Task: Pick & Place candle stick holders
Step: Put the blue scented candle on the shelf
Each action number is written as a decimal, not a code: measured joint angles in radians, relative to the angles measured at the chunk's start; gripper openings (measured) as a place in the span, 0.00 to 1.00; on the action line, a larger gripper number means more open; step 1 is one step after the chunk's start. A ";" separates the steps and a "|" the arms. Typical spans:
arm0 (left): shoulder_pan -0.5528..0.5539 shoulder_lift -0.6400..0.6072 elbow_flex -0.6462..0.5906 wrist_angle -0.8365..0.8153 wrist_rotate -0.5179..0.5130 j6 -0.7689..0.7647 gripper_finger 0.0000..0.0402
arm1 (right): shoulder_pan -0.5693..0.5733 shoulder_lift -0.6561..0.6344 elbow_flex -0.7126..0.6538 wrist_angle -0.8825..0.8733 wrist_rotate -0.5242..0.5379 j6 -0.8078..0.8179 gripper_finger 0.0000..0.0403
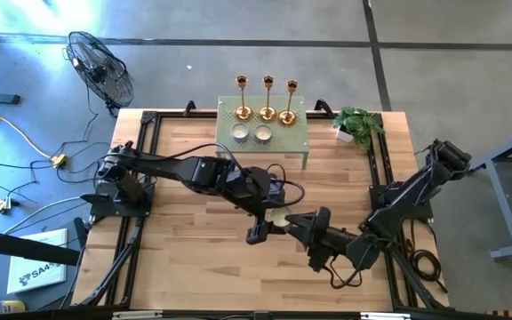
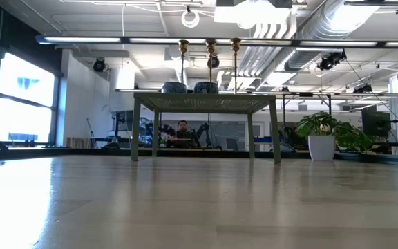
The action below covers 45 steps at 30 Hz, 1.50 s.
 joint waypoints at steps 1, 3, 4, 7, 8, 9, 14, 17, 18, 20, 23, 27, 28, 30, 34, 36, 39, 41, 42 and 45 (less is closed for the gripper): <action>0.001 0.000 0.000 -0.002 0.007 -0.006 0.75 | 0.000 0.004 0.000 0.001 0.007 -0.001 0.76; 0.006 0.000 0.000 -0.005 0.011 -0.011 0.75 | 0.000 0.008 0.000 0.004 0.007 -0.004 0.76; 0.005 0.000 0.000 -0.005 0.017 -0.022 0.75 | 0.001 0.009 0.000 0.008 0.008 -0.005 0.76; 0.006 0.000 0.000 -0.008 0.028 -0.029 0.75 | 0.001 0.011 0.000 0.021 0.023 -0.008 0.76; 0.006 0.000 0.000 -0.010 0.028 -0.029 0.75 | 0.001 0.011 0.000 0.022 0.025 -0.004 0.75; 0.006 0.000 0.000 -0.014 0.028 -0.029 0.75 | 0.001 0.011 0.000 0.022 0.026 0.001 0.75; 0.006 0.000 0.000 -0.021 0.027 -0.034 0.75 | -0.001 0.011 0.000 0.022 0.054 0.093 0.65; 0.006 0.000 0.000 -0.023 0.028 -0.035 0.75 | -0.002 0.011 0.000 0.022 0.076 0.088 0.56; 0.006 0.000 0.000 -0.026 0.028 -0.035 0.75 | -0.003 0.011 0.000 0.022 0.077 0.087 0.52; 0.006 0.000 0.000 -0.029 0.028 -0.035 0.75 | -0.008 0.011 0.000 0.022 0.076 0.087 0.45; 0.016 0.000 0.000 -0.032 0.032 -0.036 0.75 | -0.020 0.011 0.000 0.017 0.074 0.082 0.37; 0.032 -0.002 0.000 -0.020 0.053 -0.044 0.75 | -0.036 0.011 -0.002 0.015 0.023 0.090 0.36; 0.032 -0.002 0.000 -0.020 0.057 -0.045 0.75 | -0.041 0.011 -0.002 0.018 0.006 0.092 0.38; 0.033 -0.002 0.000 -0.022 0.062 -0.047 0.75 | -0.050 0.011 -0.002 0.017 -0.019 0.096 0.40; 0.033 -0.002 0.000 -0.025 0.063 -0.044 0.75 | -0.067 0.010 -0.002 0.024 -0.055 0.116 0.43; 0.033 0.000 -0.001 -0.017 0.062 -0.044 0.75 | -0.075 0.010 -0.001 0.027 -0.063 0.116 0.44; 0.033 0.000 -0.001 -0.015 0.057 -0.044 0.75 | -0.086 0.010 -0.001 0.031 -0.064 0.106 0.45; 0.033 0.000 -0.001 -0.012 0.057 -0.044 0.75 | -0.088 0.011 -0.001 0.035 -0.044 0.074 0.45; 0.033 0.000 -0.001 -0.012 0.056 -0.044 0.75 | -0.088 0.011 -0.001 0.035 -0.027 0.065 0.45; 0.033 0.000 -0.001 -0.010 0.052 -0.043 0.75 | -0.088 0.011 -0.001 0.036 0.042 0.045 0.43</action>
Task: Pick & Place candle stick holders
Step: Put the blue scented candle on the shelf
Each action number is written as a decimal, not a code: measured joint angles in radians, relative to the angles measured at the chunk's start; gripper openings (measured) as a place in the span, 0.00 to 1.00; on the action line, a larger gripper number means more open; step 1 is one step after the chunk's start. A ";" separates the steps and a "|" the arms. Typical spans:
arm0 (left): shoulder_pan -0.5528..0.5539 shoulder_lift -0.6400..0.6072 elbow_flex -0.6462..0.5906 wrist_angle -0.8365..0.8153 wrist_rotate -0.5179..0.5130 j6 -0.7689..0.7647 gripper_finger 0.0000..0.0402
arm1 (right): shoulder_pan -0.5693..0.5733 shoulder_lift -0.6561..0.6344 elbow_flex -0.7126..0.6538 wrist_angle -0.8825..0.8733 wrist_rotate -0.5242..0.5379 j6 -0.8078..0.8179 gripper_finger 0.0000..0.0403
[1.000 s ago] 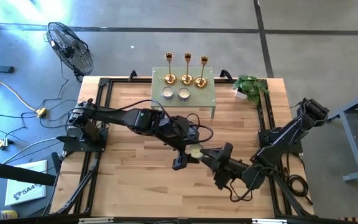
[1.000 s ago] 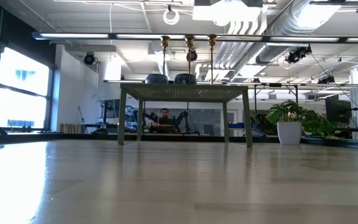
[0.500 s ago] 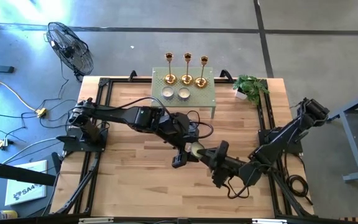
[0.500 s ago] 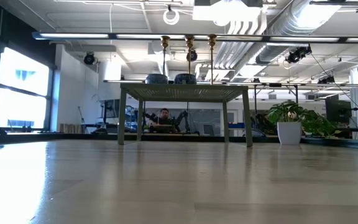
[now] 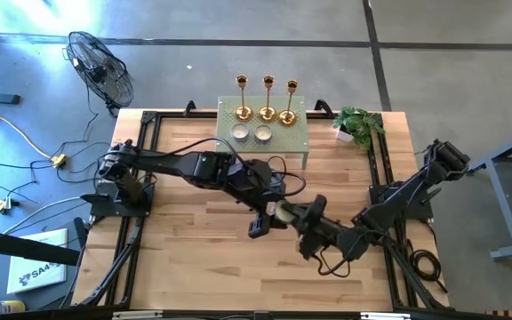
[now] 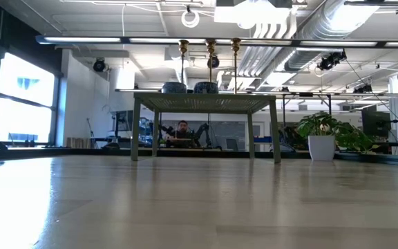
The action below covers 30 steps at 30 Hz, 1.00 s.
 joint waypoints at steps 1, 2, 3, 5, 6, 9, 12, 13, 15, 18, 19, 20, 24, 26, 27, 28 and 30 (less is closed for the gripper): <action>0.001 0.000 0.000 0.003 -0.003 0.000 0.75 | 0.000 0.000 0.000 0.001 0.024 -0.005 0.42; 0.001 0.000 0.000 0.006 -0.005 -0.001 0.75 | 0.001 0.001 0.000 0.002 0.046 -0.010 0.40; 0.003 0.000 0.000 0.007 -0.011 -0.006 0.75 | 0.002 0.001 0.000 0.000 0.062 -0.016 0.38; 0.003 0.000 0.001 0.007 -0.020 -0.015 0.75 | 0.004 0.002 -0.001 -0.002 0.079 -0.032 0.33; 0.003 0.000 0.001 0.008 -0.023 -0.019 0.75 | 0.004 0.003 -0.001 -0.002 0.082 -0.042 0.32; 0.002 0.000 0.001 0.008 -0.030 -0.022 0.77 | 0.011 0.003 -0.001 0.001 0.081 -0.039 0.32; 0.002 0.000 0.001 0.008 -0.032 -0.003 0.79 | 0.018 0.002 -0.001 0.012 0.092 -0.018 0.32; 0.001 0.000 0.001 0.002 -0.033 -0.003 0.79 | 0.021 0.002 -0.001 0.015 0.101 -0.015 0.32; -0.001 -0.001 0.000 -0.006 -0.025 -0.006 0.79 | 0.024 0.000 -0.001 0.015 0.122 -0.003 0.32; -0.002 -0.001 0.000 -0.006 -0.020 -0.029 0.78 | 0.024 0.000 0.000 0.015 0.133 0.013 0.32; -0.001 -0.001 0.000 -0.010 -0.017 -0.037 0.78 | 0.025 0.000 0.000 0.014 0.137 0.019 0.32; -0.001 -0.001 0.000 -0.021 -0.011 -0.044 0.78 | 0.027 0.000 0.000 0.013 0.142 0.021 0.32; -0.004 -0.028 -0.001 -0.101 0.002 -0.067 0.79 | 0.029 -0.009 0.000 -0.005 0.180 0.035 0.32; -0.004 -0.050 -0.001 -0.155 -0.004 -0.096 0.79 | 0.028 -0.022 0.000 -0.024 0.210 0.048 0.32; -0.003 -0.060 -0.001 -0.185 -0.011 -0.114 0.79 | 0.024 -0.030 0.000 -0.026 0.222 0.048 0.32; -0.003 -0.068 -0.001 -0.211 -0.021 -0.133 0.79 | 0.021 -0.038 0.000 -0.032 0.226 0.048 0.32; -0.004 -0.084 -0.001 -0.259 -0.025 -0.164 0.79 | 0.009 -0.055 0.000 -0.041 0.225 0.048 0.32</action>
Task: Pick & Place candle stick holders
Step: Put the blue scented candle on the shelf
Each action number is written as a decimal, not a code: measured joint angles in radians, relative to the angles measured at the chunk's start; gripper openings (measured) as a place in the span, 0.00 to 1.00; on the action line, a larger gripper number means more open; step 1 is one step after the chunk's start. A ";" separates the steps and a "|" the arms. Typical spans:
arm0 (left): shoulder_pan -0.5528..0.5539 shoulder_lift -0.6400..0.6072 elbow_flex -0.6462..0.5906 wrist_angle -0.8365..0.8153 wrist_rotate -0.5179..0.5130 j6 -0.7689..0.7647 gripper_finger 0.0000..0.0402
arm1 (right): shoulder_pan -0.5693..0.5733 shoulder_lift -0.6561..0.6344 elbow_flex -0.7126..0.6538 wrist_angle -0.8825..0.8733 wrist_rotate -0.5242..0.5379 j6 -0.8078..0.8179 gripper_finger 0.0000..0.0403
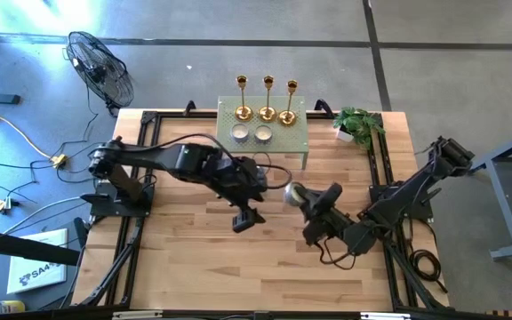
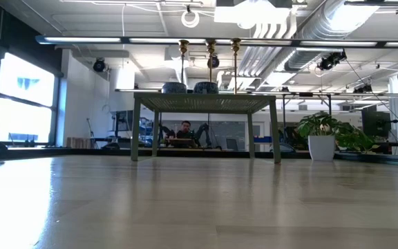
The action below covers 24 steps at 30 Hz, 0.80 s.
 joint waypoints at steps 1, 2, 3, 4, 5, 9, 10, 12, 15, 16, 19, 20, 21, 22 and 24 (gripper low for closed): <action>-0.006 -0.010 0.000 -0.023 -0.006 -0.012 0.79 | -0.012 -0.010 0.000 -0.005 -0.001 0.000 0.32; -0.012 -0.018 0.000 -0.037 -0.018 -0.021 0.79 | -0.025 -0.025 0.000 -0.024 -0.001 0.000 0.32; -0.024 -0.027 0.000 -0.044 -0.028 -0.026 0.79 | -0.042 -0.041 0.000 -0.048 -0.003 0.002 0.32; -0.037 -0.036 0.000 -0.058 -0.040 -0.027 0.79 | -0.066 -0.056 0.000 -0.067 -0.003 0.006 0.32; -0.051 -0.042 0.000 -0.070 -0.049 -0.030 0.79 | -0.090 -0.073 0.000 -0.090 -0.003 0.007 0.32; -0.109 -0.049 0.000 -0.074 -0.053 -0.036 0.79 | -0.214 -0.133 0.000 -0.201 -0.013 0.050 0.32; -0.125 -0.049 0.000 -0.074 -0.058 -0.043 0.79 | -0.248 -0.144 0.000 -0.234 -0.017 0.076 0.32; -0.154 -0.049 0.000 -0.074 -0.067 -0.053 0.79 | -0.316 -0.156 0.000 -0.303 -0.043 0.138 0.32; -0.195 -0.049 0.000 -0.074 -0.084 -0.061 0.79 | -0.396 -0.157 0.000 -0.392 -0.129 0.231 0.32; -0.207 -0.049 0.000 -0.074 -0.097 -0.065 0.79 | -0.419 -0.154 0.000 -0.413 -0.165 0.257 0.32; -0.236 -0.049 0.000 -0.074 -0.134 -0.086 0.79 | -0.470 -0.132 0.000 -0.470 -0.238 0.337 0.32; -0.246 -0.049 0.000 -0.073 -0.145 -0.091 0.79 | -0.485 -0.121 0.000 -0.483 -0.250 0.363 0.32; -0.256 -0.049 0.000 -0.073 -0.156 -0.098 0.79 | -0.498 -0.111 0.000 -0.498 -0.260 0.380 0.32; -0.265 -0.049 0.000 -0.073 -0.163 -0.103 0.79 | -0.510 -0.099 0.000 -0.514 -0.275 0.395 0.32; -0.280 -0.049 0.000 -0.073 -0.174 -0.106 0.79 | -0.535 -0.073 0.000 -0.539 -0.318 0.423 0.32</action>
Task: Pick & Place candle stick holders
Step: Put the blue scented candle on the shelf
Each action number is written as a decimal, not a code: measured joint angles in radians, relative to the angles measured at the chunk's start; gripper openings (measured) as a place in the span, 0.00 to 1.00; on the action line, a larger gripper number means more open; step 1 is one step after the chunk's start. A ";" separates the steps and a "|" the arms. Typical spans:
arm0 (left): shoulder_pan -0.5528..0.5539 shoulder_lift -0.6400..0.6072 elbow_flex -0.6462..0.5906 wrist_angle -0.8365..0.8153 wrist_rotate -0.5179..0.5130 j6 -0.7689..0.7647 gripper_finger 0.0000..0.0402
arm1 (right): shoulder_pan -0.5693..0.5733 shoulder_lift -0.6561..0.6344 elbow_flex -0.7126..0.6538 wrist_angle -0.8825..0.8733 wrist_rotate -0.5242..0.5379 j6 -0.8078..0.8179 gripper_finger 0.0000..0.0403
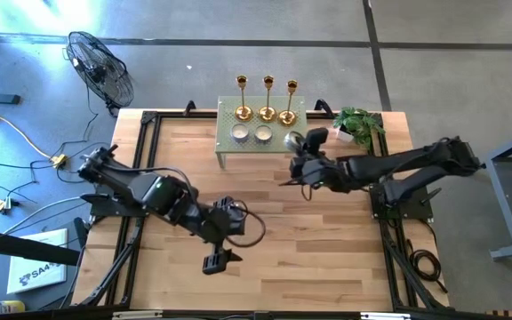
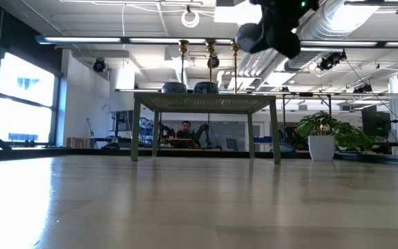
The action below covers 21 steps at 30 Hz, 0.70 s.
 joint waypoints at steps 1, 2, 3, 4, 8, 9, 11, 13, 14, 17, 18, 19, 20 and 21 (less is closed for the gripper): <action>-0.008 0.000 0.000 0.000 -0.003 -0.001 0.79 | -0.011 0.013 0.000 -0.013 -0.019 0.015 0.32; -0.015 0.000 0.000 0.000 -0.006 -0.003 0.79 | -0.021 0.031 0.000 -0.025 -0.033 0.028 0.32; -0.021 0.000 0.000 0.000 -0.013 -0.004 0.79 | -0.032 0.047 0.000 -0.031 -0.042 0.039 0.32; -0.025 0.000 0.000 0.000 -0.020 -0.005 0.79 | -0.039 0.062 0.000 -0.033 -0.044 0.043 0.32; -0.036 0.000 0.000 0.001 -0.039 -0.010 0.79 | -0.071 0.110 0.000 -0.034 -0.070 0.045 0.32; -0.041 0.000 0.000 0.001 -0.040 -0.013 0.79 | -0.079 0.120 0.000 -0.036 -0.088 0.049 0.32; -0.041 0.000 0.000 0.001 -0.040 -0.025 0.79 | -0.096 0.140 0.000 -0.039 -0.102 0.058 0.32; -0.041 0.000 0.001 0.001 -0.036 -0.027 0.79 | -0.111 0.151 0.000 -0.043 -0.110 0.068 0.32; -0.043 0.000 0.001 0.001 -0.030 -0.029 0.79 | -0.122 0.152 0.000 -0.043 -0.130 0.071 0.32; -0.048 0.000 0.001 0.001 -0.028 -0.029 0.79 | -0.152 0.152 0.000 -0.049 -0.189 0.084 0.32; -0.048 0.000 0.001 0.000 -0.027 -0.029 0.79 | -0.163 0.153 0.000 -0.049 -0.191 0.090 0.32; -0.053 0.000 0.001 0.000 -0.028 -0.029 0.79 | -0.175 0.154 0.000 -0.049 -0.194 0.094 0.32; -0.055 0.000 0.001 0.001 -0.028 -0.029 0.79 | -0.188 0.154 0.000 -0.049 -0.196 0.094 0.32; -0.055 0.000 0.001 0.001 -0.031 -0.029 0.79 | -0.201 0.154 0.000 -0.050 -0.199 0.094 0.32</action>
